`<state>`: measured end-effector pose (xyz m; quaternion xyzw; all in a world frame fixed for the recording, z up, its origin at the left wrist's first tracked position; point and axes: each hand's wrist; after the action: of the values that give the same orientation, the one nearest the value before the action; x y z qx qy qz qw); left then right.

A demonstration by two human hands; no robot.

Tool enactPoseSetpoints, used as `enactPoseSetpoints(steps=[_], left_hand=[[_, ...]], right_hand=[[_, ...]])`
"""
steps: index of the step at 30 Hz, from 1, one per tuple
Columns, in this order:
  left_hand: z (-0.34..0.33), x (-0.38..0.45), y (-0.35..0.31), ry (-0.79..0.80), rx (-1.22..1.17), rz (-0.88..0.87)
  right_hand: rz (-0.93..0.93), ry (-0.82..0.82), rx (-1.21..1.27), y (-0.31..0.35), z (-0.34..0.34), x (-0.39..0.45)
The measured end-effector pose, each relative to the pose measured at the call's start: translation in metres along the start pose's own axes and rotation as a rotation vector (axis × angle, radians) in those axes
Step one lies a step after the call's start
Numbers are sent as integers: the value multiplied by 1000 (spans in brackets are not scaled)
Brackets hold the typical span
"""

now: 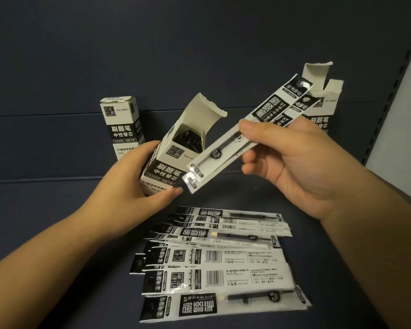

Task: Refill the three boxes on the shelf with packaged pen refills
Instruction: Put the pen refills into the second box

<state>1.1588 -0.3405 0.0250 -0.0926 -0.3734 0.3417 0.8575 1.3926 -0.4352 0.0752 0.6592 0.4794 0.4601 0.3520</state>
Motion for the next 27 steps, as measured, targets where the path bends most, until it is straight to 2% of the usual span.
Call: enactPoseSetpoints(steps=[5, 9, 13, 20, 27], left_hand=[[-1, 0, 2, 0, 30, -23], [-1, 1, 5, 8, 65, -31], [-1, 0, 6, 15, 86, -45], [-2, 0, 9, 29, 119, -57], [-6, -1, 8, 36, 163, -67]], right_hand=[[100, -85, 112, -2, -7, -3], [195, -217, 172, -2, -10, -4], [338, -353, 34, -6, -15, -8], [323, -331, -56, -10, -26, -13], [239, -312, -38, -18, -36, -16]])
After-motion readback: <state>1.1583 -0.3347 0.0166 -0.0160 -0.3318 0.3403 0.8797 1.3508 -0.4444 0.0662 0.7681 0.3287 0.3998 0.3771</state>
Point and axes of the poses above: each hand's wrist, its own x-axis towards the middle knuckle, its own z-axis out of the back of the hand, y = z × x, and after that the axes turned 7 degrees about x, right-handed
